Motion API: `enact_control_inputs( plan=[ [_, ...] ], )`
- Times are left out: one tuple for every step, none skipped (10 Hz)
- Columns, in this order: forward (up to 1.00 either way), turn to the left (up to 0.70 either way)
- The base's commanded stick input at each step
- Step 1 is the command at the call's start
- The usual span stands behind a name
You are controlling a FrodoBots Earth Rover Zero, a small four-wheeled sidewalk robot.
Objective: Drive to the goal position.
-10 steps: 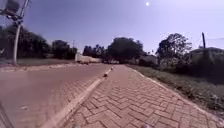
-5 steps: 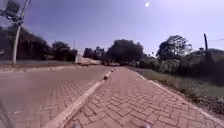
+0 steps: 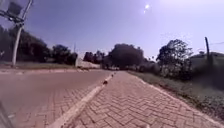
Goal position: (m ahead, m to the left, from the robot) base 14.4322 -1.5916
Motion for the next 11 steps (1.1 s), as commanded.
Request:
enact_control_inputs(
  plan=[
    [0.3, 0.0],
    [0.3, -0.75],
    [0.3, -0.75],
    [0.3, 0.0],
    [0.3, 0.0],
    [0.3, 0.0],
    [0.3, 0.0],
    [0.3, -0.02],
    [0.3, -0.36],
    [0.3, -0.7],
    [0.3, -0.75]
  ],
)
